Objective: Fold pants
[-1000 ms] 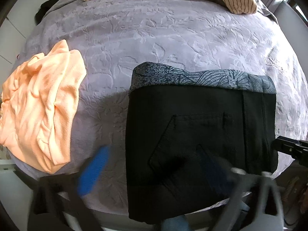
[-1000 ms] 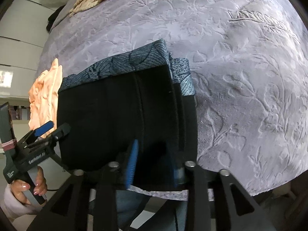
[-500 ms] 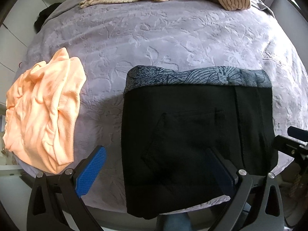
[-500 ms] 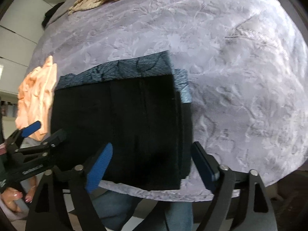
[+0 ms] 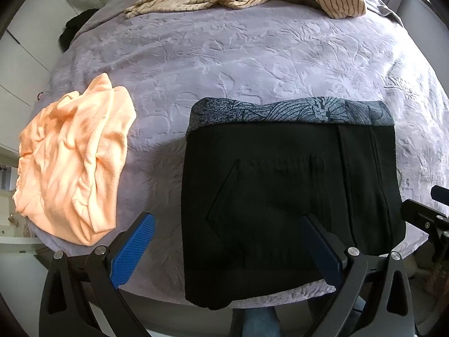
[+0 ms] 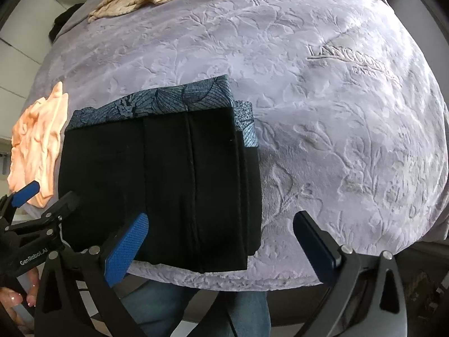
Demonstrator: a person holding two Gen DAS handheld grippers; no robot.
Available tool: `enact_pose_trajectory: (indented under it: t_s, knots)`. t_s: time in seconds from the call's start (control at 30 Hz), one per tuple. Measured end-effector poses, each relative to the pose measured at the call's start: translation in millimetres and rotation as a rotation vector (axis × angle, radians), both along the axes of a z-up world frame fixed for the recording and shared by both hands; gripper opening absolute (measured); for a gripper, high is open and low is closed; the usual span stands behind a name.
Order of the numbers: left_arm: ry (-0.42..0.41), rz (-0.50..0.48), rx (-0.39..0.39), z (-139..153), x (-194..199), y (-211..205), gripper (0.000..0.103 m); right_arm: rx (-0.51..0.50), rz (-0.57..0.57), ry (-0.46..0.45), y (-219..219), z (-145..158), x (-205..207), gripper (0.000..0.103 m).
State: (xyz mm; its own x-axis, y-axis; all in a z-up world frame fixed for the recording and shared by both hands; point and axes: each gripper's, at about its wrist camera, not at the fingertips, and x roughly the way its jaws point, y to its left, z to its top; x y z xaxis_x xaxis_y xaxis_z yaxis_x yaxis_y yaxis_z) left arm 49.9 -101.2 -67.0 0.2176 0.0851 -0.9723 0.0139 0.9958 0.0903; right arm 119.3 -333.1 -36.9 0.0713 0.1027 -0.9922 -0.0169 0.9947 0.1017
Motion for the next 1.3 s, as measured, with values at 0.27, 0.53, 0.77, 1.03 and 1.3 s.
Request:
enact_pose_trajectory:
  t_s: [0.27, 0.53, 0.77, 1.03, 1.3]
  knots:
    - [-0.001, -0.003, 0.002, 0.8, -2.6, -0.7, 0.103, 0.008, -0.012, 0.012, -1.3, -0.5, -6.7, 0.103]
    - [-0.005, -0.005, 0.006, 1.8, -6.1, -3.8, 0.103, 0.012, -0.018, 0.010, -3.0, -0.1, -8.6, 0.103]
    - [-0.005, -0.011, 0.005, 2.7, -6.9, -6.0, 0.103, 0.011, -0.019, 0.014, -3.7, -0.5, -8.9, 0.103]
    - [-0.006, -0.018, 0.009, 3.7, -6.7, -8.1, 0.103, 0.012, -0.025, 0.015, -6.0, -1.8, -10.3, 0.103]
    - [-0.007, -0.018, 0.009, 3.4, -7.0, -8.6, 0.103, 0.013, -0.022, 0.016, -6.3, -2.1, -8.1, 0.103]
